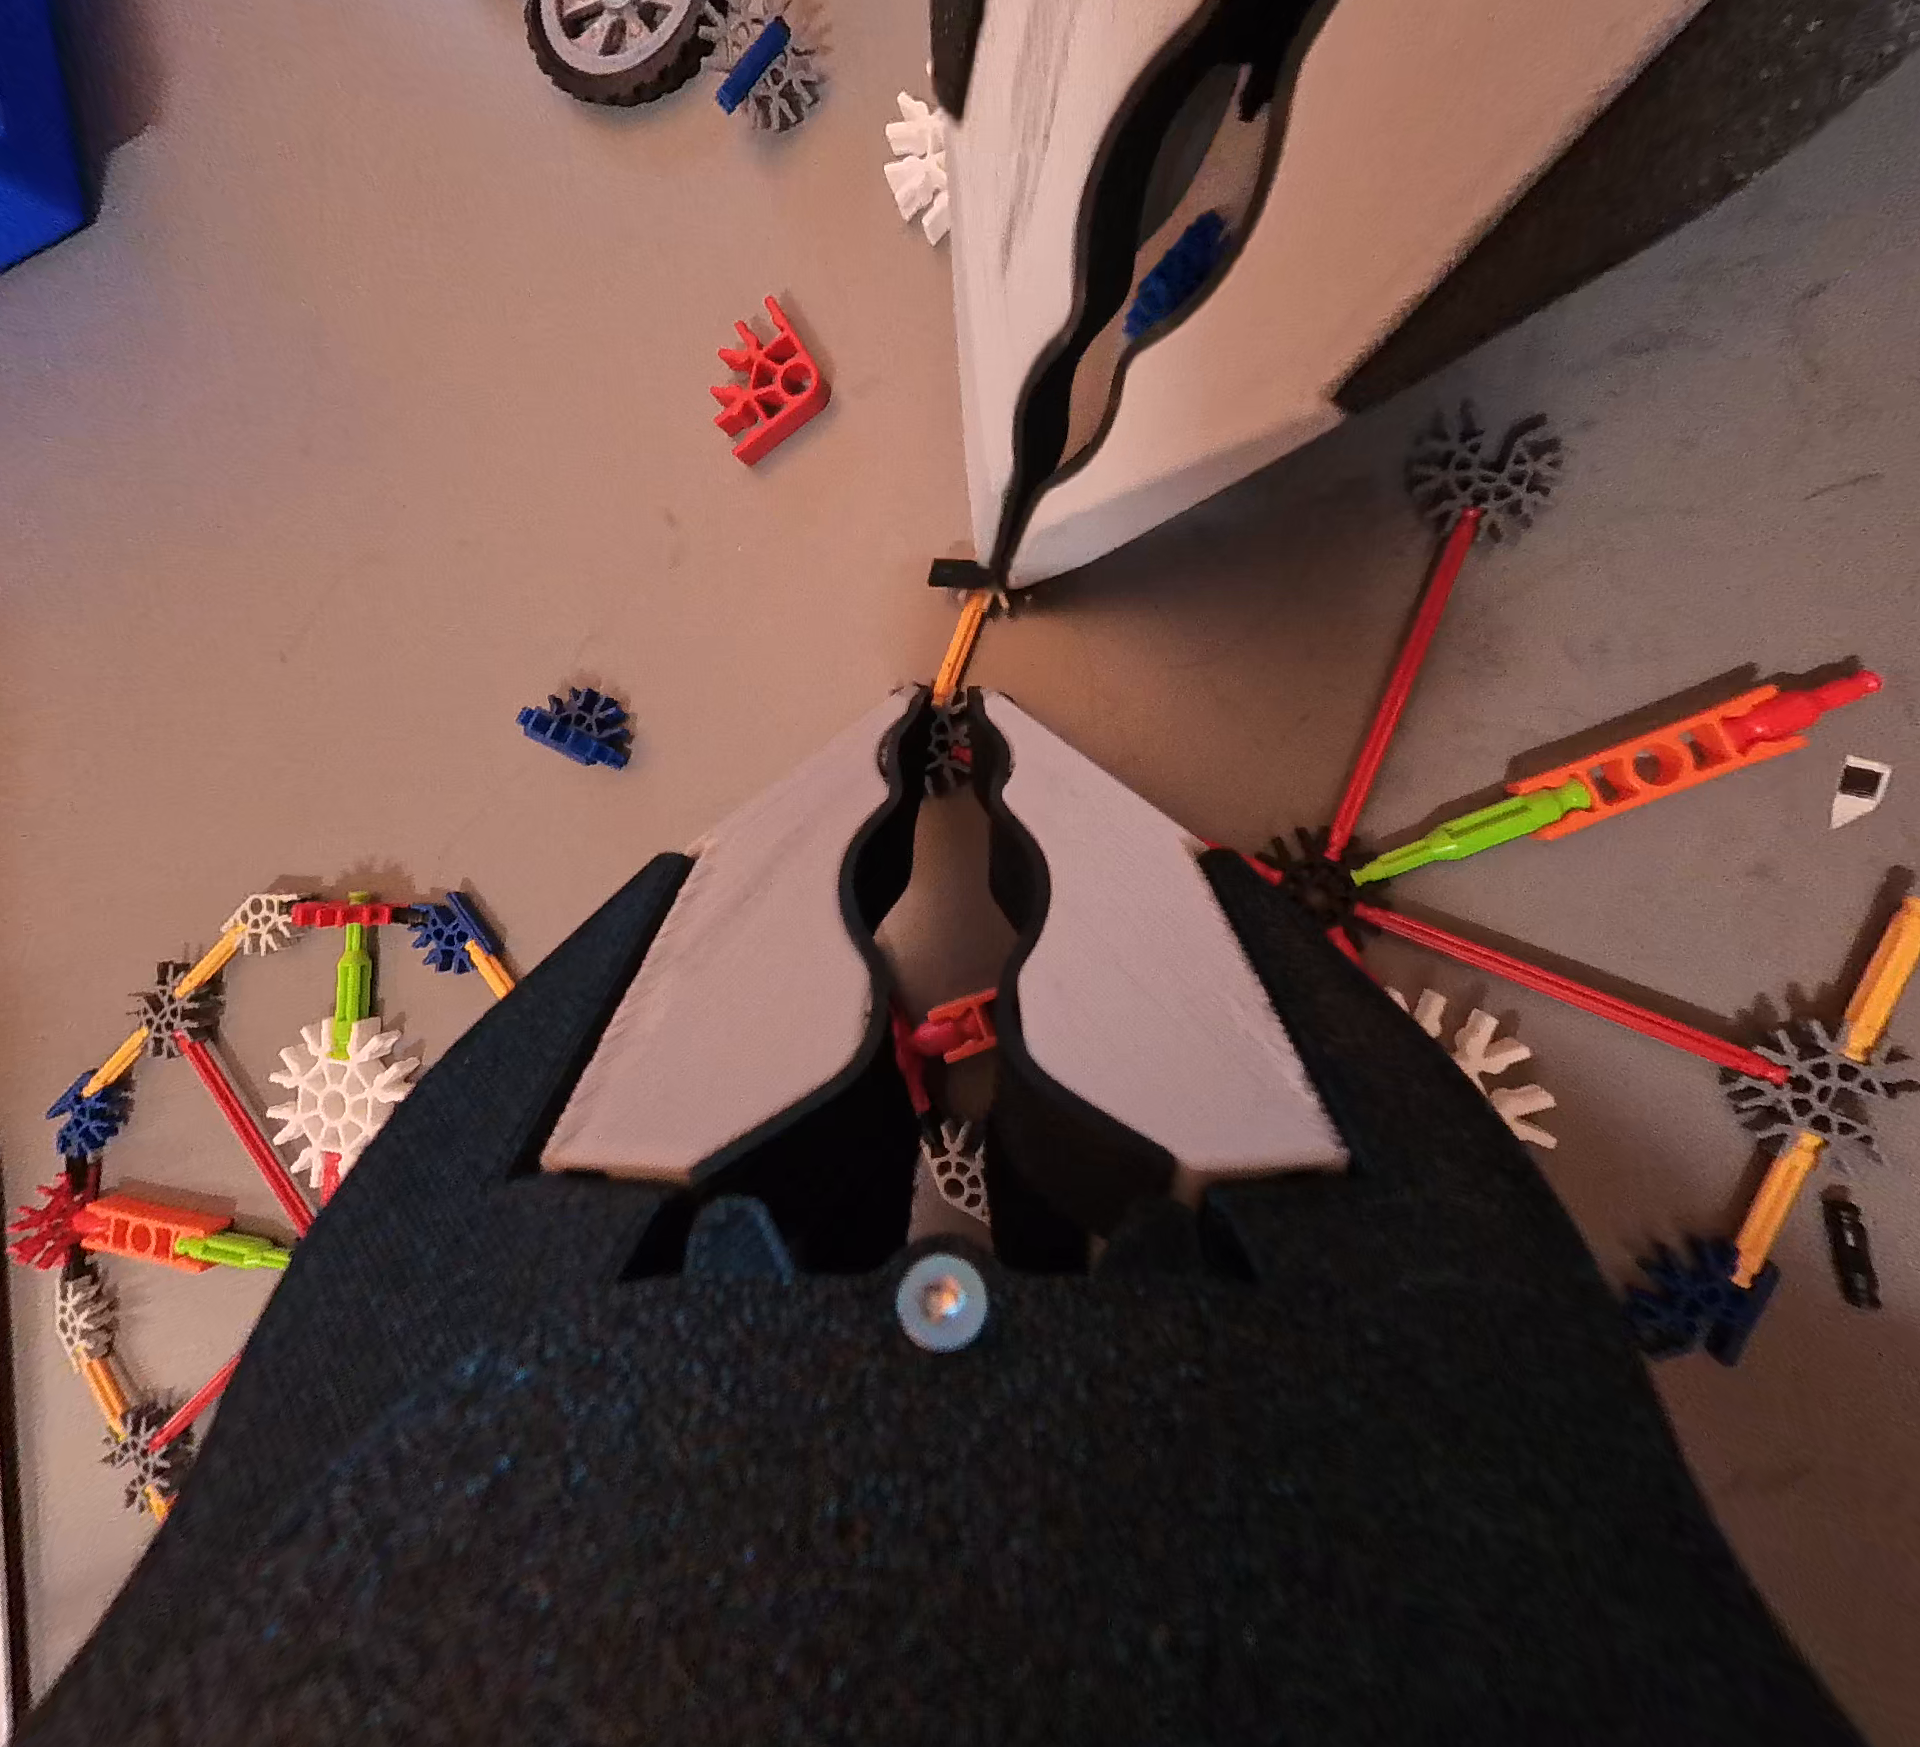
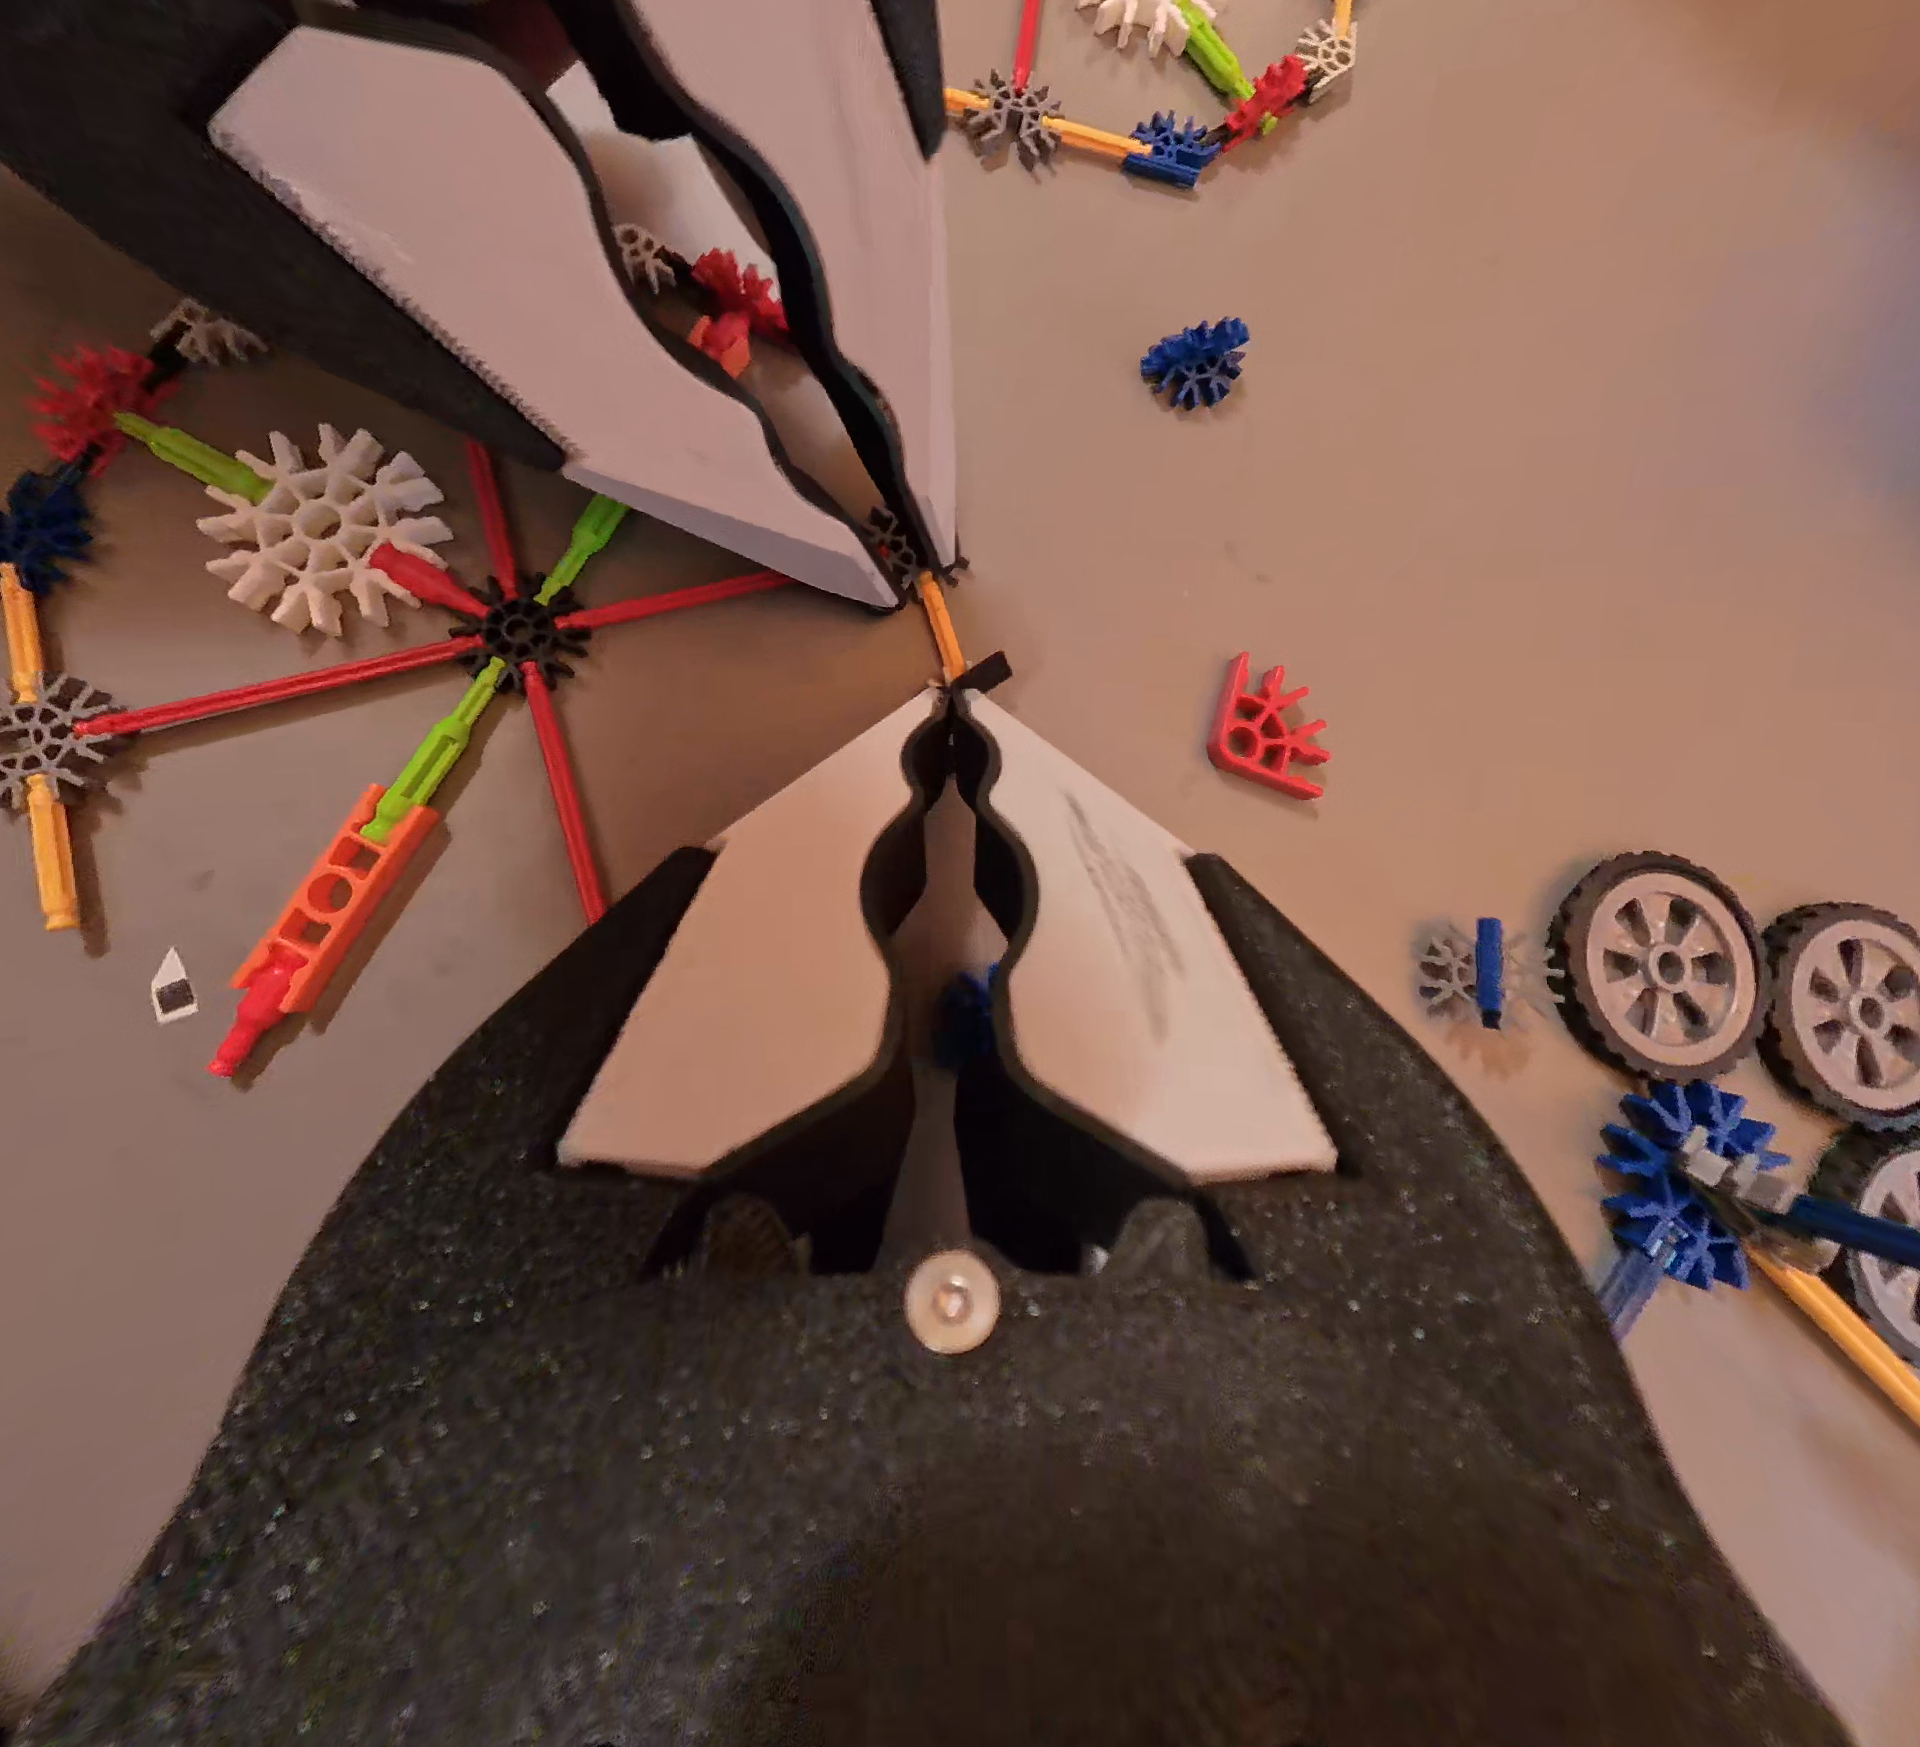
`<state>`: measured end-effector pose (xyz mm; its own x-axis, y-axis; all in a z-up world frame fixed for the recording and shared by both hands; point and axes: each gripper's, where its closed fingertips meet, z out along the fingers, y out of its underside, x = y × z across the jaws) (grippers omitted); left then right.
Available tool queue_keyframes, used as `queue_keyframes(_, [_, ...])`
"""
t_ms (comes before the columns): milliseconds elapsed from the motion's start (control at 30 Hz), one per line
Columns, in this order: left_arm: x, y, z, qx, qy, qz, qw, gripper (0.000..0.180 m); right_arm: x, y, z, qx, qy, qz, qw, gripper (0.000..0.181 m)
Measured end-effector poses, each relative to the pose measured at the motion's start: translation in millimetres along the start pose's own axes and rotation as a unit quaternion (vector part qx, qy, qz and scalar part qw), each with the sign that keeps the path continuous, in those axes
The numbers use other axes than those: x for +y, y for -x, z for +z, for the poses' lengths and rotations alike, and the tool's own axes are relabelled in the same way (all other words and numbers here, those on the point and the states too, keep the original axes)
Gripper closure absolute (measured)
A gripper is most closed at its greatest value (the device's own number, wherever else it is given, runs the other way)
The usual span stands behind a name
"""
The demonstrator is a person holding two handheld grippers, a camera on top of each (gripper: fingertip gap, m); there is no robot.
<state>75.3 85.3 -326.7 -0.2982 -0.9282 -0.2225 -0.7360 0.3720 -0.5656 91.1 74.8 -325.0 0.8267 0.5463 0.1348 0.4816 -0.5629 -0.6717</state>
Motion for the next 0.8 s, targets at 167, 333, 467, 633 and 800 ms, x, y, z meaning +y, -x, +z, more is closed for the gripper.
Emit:
queue_keyframes(167, [0.4, 0.3, 0.0, 0.002, 0.0, 0.001, 1.0, 0.175, 0.4, 1.8, 1.3, -0.03, 0.035, -0.003, 0.999, 0.181])
queue_keyframes(333, [1.1, 0.9, 0.5, 0.004, -0.002, -0.001, 1.0, 0.175, 0.4, 2.3, 4.0, -0.07, 0.08, -0.001, 0.994, 0.181])
queue_keyframes(467, [3.8, 4.1, 0.3, 0.004, -0.001, -0.003, 1.0, 0.175, -2.0, 2.4, 6.3, -0.105, 0.097, 0.003, 0.99, 0.181])
queue_keyframes(633, [4.8, 4.9, -1.6, 0.002, 0.001, -0.01, 1.0, 0.175, -18.8, -11.7, -11.3, -0.11, 0.02, 0.074, 0.991, 0.181])
queue_keyframes(800, [10.4, 10.7, -11.8, -0.008, 0.003, -0.024, 1.0, 0.171, -22.5, -36.4, -52.8, -0.059, -0.017, 0.066, 0.996, 0.17])
